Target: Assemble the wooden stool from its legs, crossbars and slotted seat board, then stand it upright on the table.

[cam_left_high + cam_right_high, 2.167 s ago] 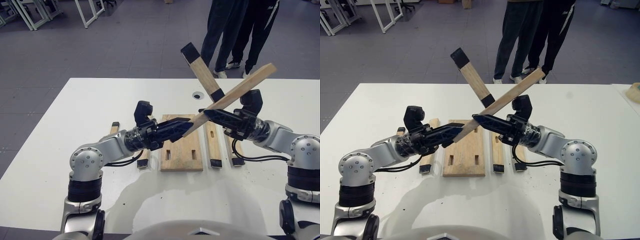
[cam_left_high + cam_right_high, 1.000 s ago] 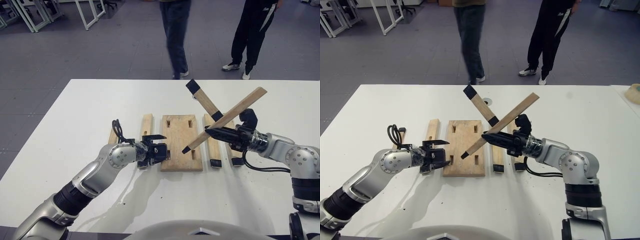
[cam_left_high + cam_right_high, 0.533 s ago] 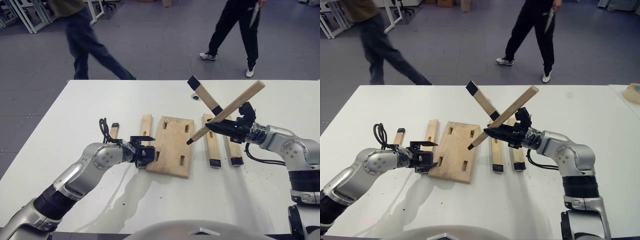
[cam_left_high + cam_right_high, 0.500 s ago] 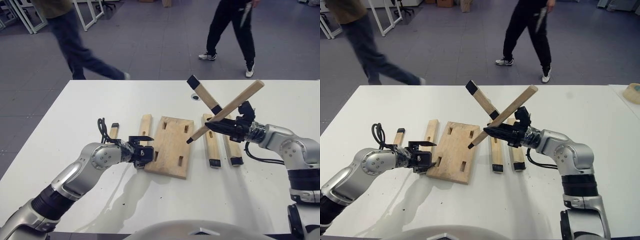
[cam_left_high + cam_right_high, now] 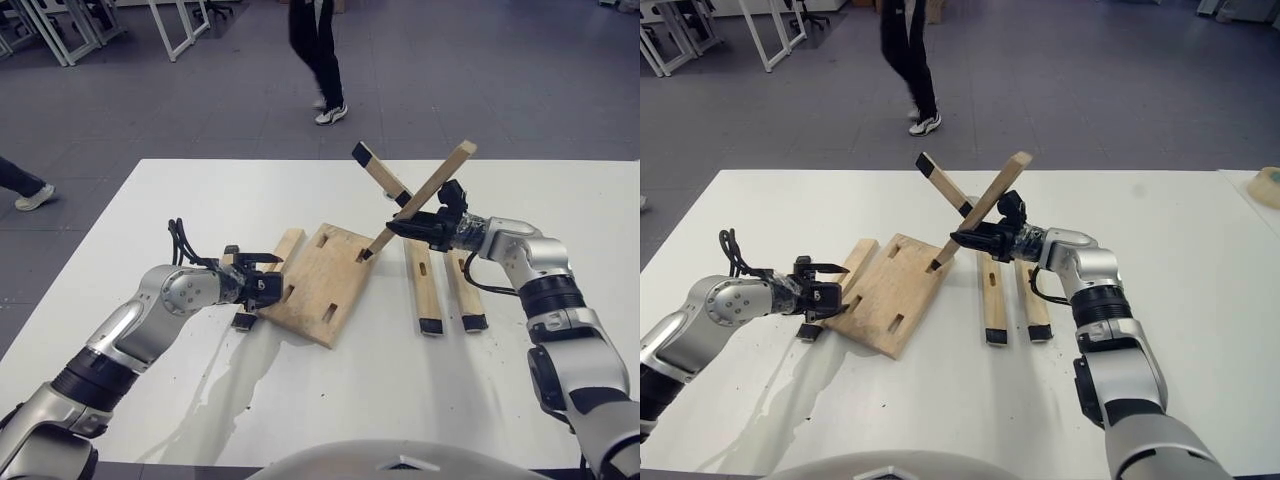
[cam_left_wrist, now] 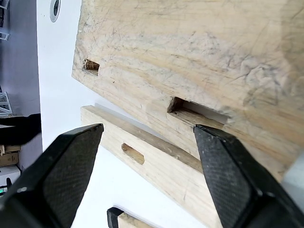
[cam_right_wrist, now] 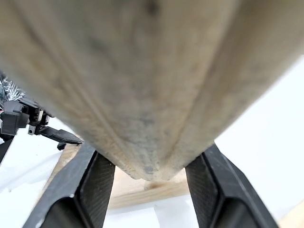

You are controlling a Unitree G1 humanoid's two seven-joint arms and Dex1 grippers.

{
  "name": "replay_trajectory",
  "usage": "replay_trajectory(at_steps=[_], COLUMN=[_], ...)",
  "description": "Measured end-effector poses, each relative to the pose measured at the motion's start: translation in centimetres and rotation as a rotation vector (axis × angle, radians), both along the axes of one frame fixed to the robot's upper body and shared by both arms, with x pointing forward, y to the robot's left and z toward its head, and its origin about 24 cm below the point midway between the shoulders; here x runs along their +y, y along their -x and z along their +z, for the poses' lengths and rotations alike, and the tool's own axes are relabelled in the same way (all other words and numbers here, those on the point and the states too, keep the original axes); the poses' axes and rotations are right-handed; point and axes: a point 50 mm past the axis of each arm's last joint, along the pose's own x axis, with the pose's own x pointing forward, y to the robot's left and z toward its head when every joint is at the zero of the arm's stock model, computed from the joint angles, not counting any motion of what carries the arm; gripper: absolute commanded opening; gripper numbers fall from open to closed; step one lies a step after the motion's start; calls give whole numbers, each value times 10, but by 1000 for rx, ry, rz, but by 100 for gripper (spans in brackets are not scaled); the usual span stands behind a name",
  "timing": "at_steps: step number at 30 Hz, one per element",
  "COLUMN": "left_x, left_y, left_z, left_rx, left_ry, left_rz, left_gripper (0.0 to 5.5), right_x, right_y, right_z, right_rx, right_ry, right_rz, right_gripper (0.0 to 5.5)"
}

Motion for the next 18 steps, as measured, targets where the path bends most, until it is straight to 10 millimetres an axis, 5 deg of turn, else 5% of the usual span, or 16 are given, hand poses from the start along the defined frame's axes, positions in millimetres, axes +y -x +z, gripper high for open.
replay_trajectory(at_steps=[10,18], left_x=[-10,-15], left_y=[-2,-3], left_z=[-4,-6], left_rx=[1,-2], left_ry=[-10,-14], left_rz=[-45,-45], left_gripper=[354,354], right_x=[18,28], right_y=[-8,-14], right_z=[-4,-2], right_rx=[-40,-158], right_ry=[51,270], right_rz=[99,223], right_gripper=[205,204])
